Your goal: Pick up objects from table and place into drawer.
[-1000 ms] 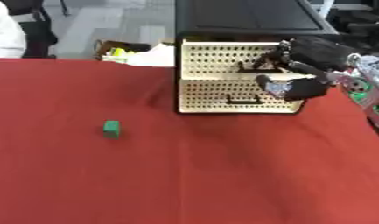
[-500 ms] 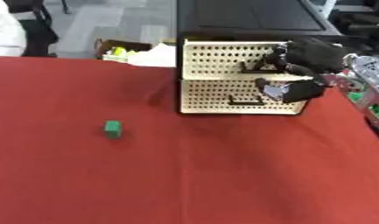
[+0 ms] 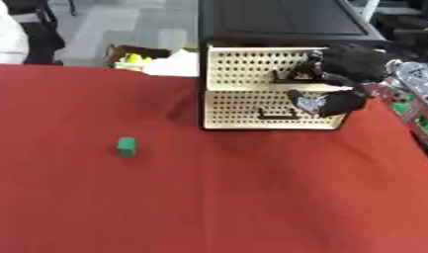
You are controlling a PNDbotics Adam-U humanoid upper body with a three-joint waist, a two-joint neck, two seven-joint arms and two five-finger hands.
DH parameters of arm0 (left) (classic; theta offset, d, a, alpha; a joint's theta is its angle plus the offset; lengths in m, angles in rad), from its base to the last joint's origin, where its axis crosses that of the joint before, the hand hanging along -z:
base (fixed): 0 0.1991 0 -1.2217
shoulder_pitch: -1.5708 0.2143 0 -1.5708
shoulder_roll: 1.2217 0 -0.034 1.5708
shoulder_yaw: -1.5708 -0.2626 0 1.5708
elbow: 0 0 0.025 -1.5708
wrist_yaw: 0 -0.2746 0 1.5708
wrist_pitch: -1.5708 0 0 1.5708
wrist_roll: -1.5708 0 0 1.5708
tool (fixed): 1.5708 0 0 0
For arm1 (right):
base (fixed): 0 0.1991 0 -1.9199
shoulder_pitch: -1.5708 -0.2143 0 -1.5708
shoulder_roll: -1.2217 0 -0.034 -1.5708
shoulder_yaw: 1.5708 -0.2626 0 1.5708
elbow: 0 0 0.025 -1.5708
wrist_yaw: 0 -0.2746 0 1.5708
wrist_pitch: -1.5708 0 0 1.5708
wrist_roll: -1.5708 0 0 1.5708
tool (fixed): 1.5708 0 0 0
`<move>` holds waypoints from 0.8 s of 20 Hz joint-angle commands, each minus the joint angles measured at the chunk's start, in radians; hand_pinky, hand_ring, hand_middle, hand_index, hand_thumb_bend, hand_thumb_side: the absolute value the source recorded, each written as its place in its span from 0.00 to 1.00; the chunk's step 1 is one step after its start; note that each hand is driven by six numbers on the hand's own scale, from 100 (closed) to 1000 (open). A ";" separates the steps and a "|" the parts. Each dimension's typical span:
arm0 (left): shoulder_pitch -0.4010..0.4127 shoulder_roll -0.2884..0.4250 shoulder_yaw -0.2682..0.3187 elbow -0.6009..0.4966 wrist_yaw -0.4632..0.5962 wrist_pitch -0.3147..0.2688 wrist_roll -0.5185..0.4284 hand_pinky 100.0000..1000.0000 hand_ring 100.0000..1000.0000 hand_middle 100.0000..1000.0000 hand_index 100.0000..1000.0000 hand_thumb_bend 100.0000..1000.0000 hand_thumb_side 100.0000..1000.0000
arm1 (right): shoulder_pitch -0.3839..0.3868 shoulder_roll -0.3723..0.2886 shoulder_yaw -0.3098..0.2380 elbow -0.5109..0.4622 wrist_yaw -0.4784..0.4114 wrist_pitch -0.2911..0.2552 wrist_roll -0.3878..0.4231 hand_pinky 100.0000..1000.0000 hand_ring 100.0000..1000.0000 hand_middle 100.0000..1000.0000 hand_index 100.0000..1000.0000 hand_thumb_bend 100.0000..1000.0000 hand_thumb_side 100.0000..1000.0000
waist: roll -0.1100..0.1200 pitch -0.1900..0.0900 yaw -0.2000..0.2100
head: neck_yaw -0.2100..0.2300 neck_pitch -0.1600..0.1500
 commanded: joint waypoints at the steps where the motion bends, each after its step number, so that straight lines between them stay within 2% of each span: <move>1: -0.006 0.006 0.006 -0.018 0.000 0.005 0.001 0.53 0.57 0.67 0.73 0.00 0.93 | 0.008 -0.024 0.011 -0.013 -0.021 -0.002 0.009 0.00 0.00 0.00 0.46 0.00 1.00 | 0.004 -0.022 -0.005 | 0.001 0.009; 8: 0.000 0.005 0.005 -0.018 0.005 0.010 0.002 0.53 0.57 0.67 0.74 0.00 0.92 | 0.030 -0.028 0.022 -0.063 -0.069 0.026 0.015 0.00 0.00 0.00 0.47 0.00 1.00 | 0.012 -0.041 -0.025 | 0.004 0.025; 16: 0.003 0.005 0.004 -0.018 0.008 0.011 -0.001 0.53 0.57 0.67 0.73 0.00 0.92 | 0.070 -0.031 0.027 -0.128 -0.092 0.056 0.003 0.00 0.00 0.00 0.47 0.00 1.00 | 0.016 -0.044 -0.034 | 0.007 0.027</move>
